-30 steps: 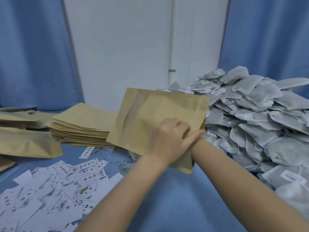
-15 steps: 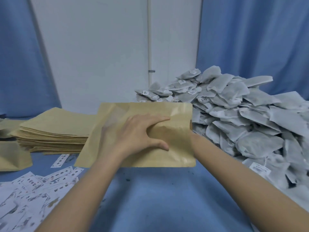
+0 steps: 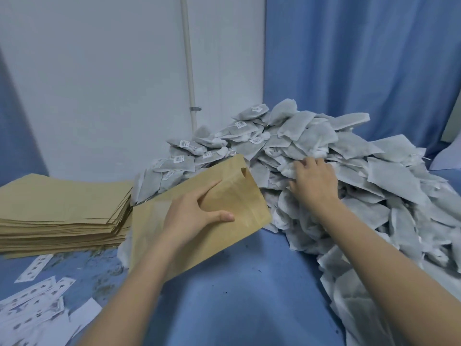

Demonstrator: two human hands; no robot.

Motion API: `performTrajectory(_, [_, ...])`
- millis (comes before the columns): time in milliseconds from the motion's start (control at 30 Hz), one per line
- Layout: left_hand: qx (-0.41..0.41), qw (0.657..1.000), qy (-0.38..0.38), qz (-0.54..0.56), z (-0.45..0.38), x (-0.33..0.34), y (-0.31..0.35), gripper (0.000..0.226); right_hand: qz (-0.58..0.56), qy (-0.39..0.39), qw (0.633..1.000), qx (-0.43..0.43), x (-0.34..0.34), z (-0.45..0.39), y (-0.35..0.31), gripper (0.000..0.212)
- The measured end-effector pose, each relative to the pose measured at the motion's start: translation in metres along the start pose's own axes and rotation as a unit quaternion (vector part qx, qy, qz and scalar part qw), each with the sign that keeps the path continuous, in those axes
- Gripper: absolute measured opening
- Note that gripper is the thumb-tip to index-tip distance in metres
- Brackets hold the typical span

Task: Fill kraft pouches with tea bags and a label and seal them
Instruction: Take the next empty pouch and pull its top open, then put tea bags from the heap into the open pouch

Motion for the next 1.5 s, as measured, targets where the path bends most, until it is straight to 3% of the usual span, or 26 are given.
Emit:
performTrajectory(100, [-0.010,1.000,0.002,0.016,-0.004,0.003,-0.008,0.080,0.024,-0.005,1.000,0.016,0.008,-0.010,0.004,0.030])
performTrajectory(200, [-0.023,0.999,0.010,0.033,-0.007,0.004,-0.015,0.079,-0.099,0.068,0.992,0.040,-0.002,-0.002,0.006,0.034])
performTrajectory(300, [-0.027,0.998,0.027,0.046,-0.009,0.004,-0.022,0.076,-0.320,0.237,0.914,0.081,-0.032,0.027,0.009,0.024])
performTrajectory(367, [-0.027,0.997,0.042,0.055,-0.010,0.004,-0.025,0.076,-0.445,0.274,0.841,0.138,-0.036,0.039,0.014,0.014])
performTrajectory(467, [-0.019,0.997,0.056,0.050,-0.009,0.006,-0.024,0.078,-0.590,0.206,0.749,0.221,-0.014,0.040,0.011,0.010])
performTrajectory(533, [-0.009,0.997,0.063,0.053,-0.008,0.007,-0.021,0.081,-0.640,0.139,0.713,0.250,0.004,0.039,0.000,0.024])
performTrajectory(633, [0.009,0.995,0.086,0.052,-0.005,0.004,-0.017,0.081,-0.694,0.025,0.682,0.231,0.027,0.033,-0.024,0.026])
performTrajectory(700, [0.007,0.993,0.108,0.057,-0.004,0.000,-0.019,0.078,-0.695,-0.028,0.695,0.181,0.031,0.028,-0.036,0.022])
performTrajectory(800, [-0.002,0.990,0.123,0.066,-0.004,-0.004,-0.023,0.076,-0.662,-0.036,0.738,0.128,0.024,0.020,-0.033,0.020])
performTrajectory(1000, [-0.009,0.989,0.134,0.066,-0.006,-0.008,-0.025,0.074,-0.700,-0.089,0.705,0.062,0.006,0.011,-0.026,0.021])
performTrajectory(1233, [-0.004,0.989,0.130,0.073,-0.002,-0.013,-0.022,0.077,-0.642,-0.172,0.747,0.002,-0.013,0.009,-0.031,0.020])
performTrajectory(1367, [0.016,0.989,0.123,0.082,-0.002,-0.012,-0.014,0.078,-0.664,-0.191,0.722,-0.034,-0.028,0.006,-0.046,0.026])
performTrajectory(1400, [0.025,0.990,0.120,0.075,-0.001,-0.010,-0.010,0.080,-0.656,-0.199,0.727,-0.051,-0.029,0.005,-0.056,0.026])
performTrajectory(1500, [0.041,0.991,0.111,0.056,-0.001,-0.003,0.000,0.082,-0.529,-0.276,0.794,-0.115,-0.026,0.007,-0.091,0.027])
Point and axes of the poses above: each hand's wrist, its own z-axis away from the middle knuckle, its own x-axis out of the palm, y = z × x, the point moved 8 cm from there along -z, towards the middle knuckle, and after that the axes turned 3 degrees about -y, right-handed, at the moved point
